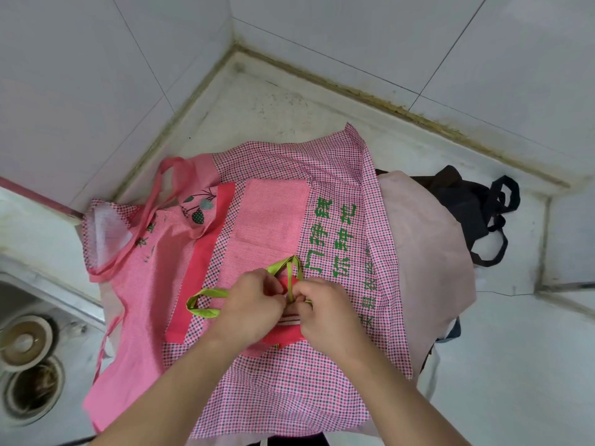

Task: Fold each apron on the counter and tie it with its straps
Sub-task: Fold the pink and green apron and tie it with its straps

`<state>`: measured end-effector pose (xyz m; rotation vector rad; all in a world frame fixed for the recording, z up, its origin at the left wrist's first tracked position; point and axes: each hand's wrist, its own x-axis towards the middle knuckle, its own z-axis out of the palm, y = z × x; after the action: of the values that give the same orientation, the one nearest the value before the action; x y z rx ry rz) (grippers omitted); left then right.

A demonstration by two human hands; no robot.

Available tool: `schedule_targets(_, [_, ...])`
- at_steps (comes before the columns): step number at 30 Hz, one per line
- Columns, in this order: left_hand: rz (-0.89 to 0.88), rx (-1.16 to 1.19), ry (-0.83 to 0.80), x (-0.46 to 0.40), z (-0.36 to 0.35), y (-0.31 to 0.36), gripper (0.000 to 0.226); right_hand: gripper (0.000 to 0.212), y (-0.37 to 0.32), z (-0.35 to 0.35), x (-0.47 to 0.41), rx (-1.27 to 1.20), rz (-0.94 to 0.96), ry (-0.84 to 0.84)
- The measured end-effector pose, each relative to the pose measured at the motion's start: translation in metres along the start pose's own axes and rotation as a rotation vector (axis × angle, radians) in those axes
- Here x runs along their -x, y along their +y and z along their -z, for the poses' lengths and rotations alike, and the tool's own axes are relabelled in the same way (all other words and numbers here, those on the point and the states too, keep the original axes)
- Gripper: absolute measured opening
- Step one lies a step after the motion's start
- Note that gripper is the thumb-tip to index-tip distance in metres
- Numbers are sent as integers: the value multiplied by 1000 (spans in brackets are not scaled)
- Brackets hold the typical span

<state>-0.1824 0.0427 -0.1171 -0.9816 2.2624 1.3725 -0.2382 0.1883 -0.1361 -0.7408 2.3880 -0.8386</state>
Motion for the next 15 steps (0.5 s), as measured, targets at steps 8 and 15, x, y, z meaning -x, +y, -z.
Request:
schedule_targets(8, [-71, 41, 105, -2, -11, -7, 22, 12, 8, -7, 4, 56, 78, -7])
schedule_targets(15, [52, 105, 204, -5, -12, -6, 22, 18, 3, -10, 3, 72, 108, -60])
